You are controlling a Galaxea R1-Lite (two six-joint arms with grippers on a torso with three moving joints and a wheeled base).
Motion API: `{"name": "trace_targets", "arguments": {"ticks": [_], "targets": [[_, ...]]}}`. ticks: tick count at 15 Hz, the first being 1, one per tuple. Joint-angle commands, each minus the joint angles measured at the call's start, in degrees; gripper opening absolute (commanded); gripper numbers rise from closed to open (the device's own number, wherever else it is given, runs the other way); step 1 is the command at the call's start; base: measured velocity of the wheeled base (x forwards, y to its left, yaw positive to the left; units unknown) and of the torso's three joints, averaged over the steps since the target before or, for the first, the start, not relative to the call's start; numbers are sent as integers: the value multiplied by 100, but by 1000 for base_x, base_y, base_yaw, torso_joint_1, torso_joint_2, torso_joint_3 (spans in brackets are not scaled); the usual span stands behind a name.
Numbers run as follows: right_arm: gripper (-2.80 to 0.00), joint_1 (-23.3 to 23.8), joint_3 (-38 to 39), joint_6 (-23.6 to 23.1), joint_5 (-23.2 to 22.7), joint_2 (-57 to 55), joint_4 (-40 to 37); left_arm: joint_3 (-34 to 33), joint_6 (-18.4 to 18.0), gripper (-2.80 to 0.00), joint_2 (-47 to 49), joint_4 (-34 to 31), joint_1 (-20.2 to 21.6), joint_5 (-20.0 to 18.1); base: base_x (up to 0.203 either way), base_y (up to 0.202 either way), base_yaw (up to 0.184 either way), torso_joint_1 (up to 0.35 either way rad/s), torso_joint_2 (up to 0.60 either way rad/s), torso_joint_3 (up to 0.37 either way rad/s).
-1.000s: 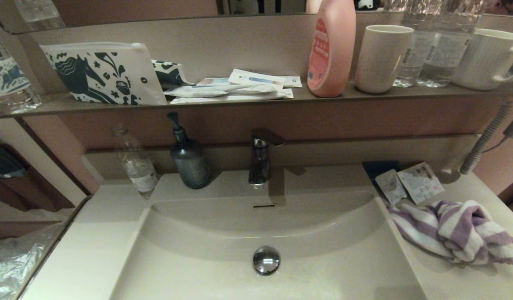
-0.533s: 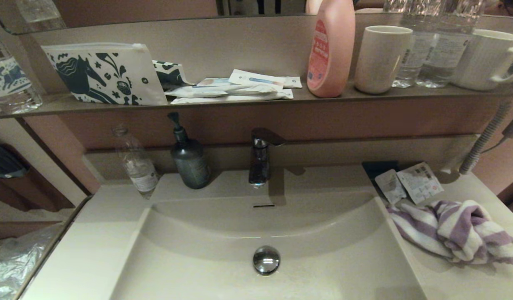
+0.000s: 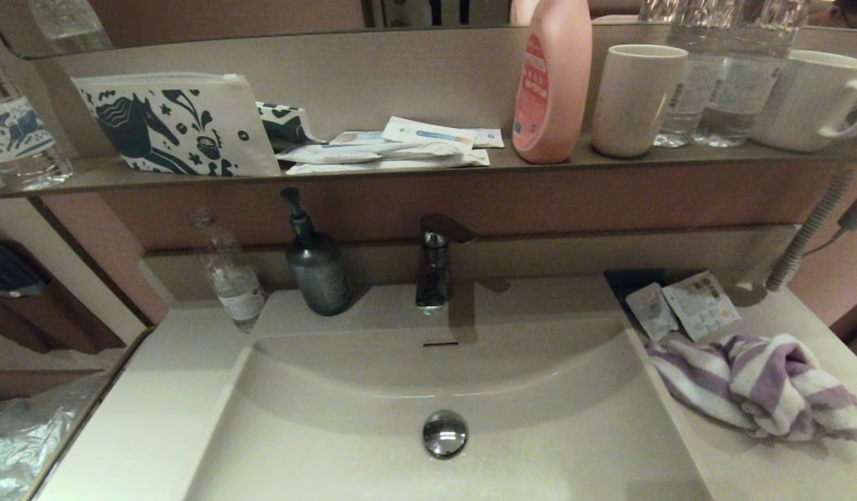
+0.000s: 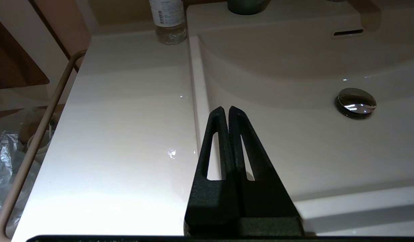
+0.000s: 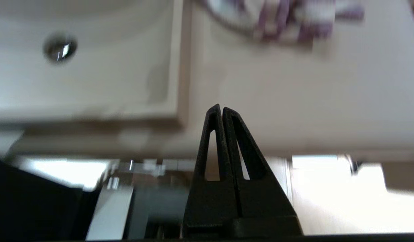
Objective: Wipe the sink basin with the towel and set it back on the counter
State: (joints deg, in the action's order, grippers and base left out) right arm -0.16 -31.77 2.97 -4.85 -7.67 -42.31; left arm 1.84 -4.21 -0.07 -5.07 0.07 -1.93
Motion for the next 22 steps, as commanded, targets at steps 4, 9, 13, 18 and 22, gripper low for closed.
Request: {"name": "trace_targets", "arguments": {"ticks": [4, 9, 13, 18, 22], "targets": [[-280, 32, 2222, -22, 288, 745, 3030, 0, -1, -280, 7, -3, 1, -1, 0, 0, 0, 0, 0, 0], [-280, 25, 2922, -25, 336, 767, 3915, 0, -1, -280, 7, -3, 1, -1, 0, 0, 0, 0, 0, 0], [-280, 25, 3006, -446, 507, 767, 3962, 0, -1, -280, 7, -3, 1, -1, 0, 0, 0, 0, 0, 0], [-280, 25, 3151, -429, 476, 767, 4169, 0, -1, -280, 7, -3, 1, -1, 0, 0, 0, 0, 0, 0], [-280, 25, 3142, -333, 484, 767, 4169, 0, -1, -280, 7, -3, 1, -1, 0, 0, 0, 0, 0, 0]]}}
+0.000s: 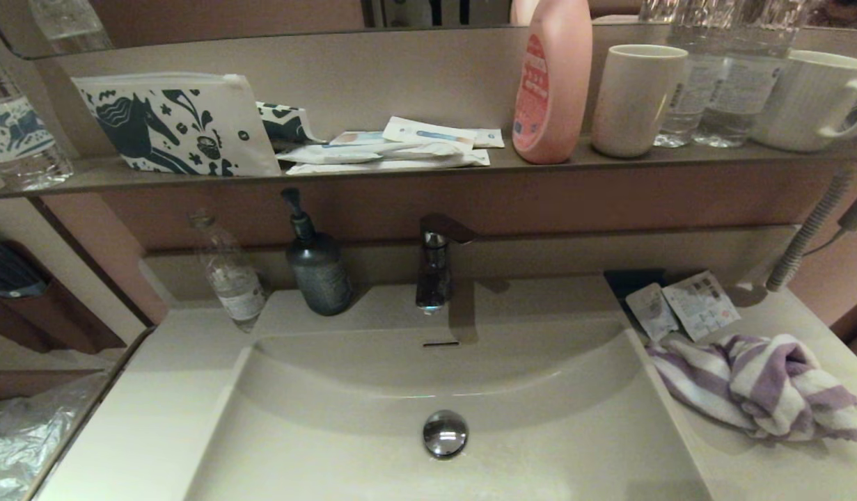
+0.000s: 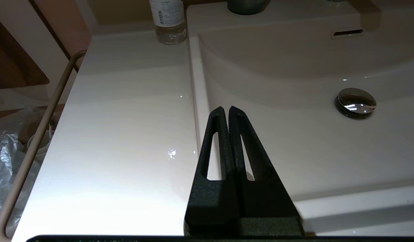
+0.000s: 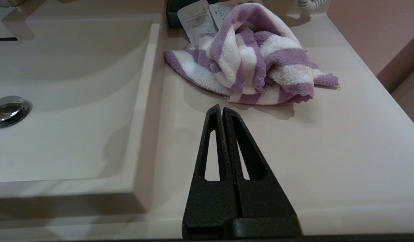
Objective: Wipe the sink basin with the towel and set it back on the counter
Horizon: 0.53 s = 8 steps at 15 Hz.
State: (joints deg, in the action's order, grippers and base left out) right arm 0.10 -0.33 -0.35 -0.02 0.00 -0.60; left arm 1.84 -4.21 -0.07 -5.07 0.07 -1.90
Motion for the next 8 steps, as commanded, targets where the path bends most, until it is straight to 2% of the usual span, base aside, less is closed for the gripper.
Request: {"name": "trace_targets", "arguments": {"ticks": [1, 8], "targets": [[-280, -1, -2, 0, -6, 0, -2, 0, -1, -280, 7, -3, 1, -3, 0, 0, 0, 0, 0, 0], [-280, -1, -2, -61, -6, 0, -11, 0, -1, -280, 7, -3, 1, -3, 0, 0, 0, 0, 0, 0]]}}
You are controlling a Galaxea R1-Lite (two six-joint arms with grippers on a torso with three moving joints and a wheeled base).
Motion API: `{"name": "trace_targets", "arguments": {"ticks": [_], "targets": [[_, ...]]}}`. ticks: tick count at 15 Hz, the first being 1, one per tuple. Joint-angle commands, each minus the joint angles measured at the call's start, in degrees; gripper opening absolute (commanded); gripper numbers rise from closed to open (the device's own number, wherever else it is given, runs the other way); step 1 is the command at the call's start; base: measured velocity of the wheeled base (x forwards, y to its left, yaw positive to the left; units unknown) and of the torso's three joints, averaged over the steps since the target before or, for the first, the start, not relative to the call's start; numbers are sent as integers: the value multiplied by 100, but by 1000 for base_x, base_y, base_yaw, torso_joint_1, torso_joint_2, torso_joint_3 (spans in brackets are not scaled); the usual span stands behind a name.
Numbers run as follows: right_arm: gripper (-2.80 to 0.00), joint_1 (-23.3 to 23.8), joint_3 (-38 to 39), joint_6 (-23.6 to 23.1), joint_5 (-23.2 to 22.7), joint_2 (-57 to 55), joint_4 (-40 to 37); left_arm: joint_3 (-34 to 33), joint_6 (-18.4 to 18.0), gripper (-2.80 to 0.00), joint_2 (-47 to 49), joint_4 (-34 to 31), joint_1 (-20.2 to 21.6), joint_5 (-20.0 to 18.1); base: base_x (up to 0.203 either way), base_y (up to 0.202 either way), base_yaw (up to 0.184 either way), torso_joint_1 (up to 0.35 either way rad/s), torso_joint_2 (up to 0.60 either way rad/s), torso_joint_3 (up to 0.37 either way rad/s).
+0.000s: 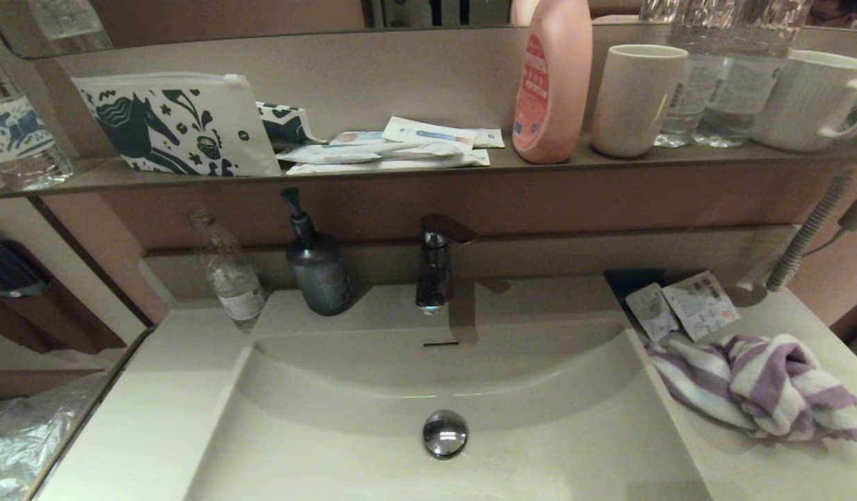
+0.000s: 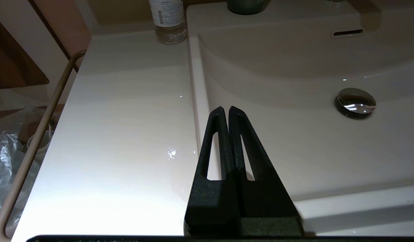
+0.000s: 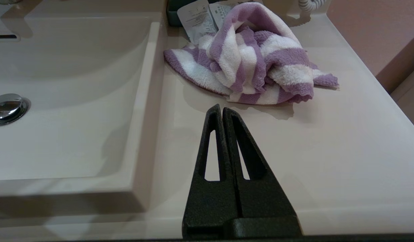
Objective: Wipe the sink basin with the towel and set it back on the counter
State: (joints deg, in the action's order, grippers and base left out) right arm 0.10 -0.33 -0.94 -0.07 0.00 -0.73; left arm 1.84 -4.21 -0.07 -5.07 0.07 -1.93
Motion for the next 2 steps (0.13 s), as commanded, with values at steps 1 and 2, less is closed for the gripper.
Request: {"name": "trace_targets", "arguments": {"ticks": [1, 2], "targets": [[-280, -1, -2, -3, -1, 0, 3, 0, -1, -280, 7, -3, 1, -1, 0, 0, 0, 0, 0, 0], [-280, -1, -2, 6, -1, 0, 4, 0, -1, -280, 7, -3, 1, -1, 0, 0, 0, 0, 0, 0]]}}
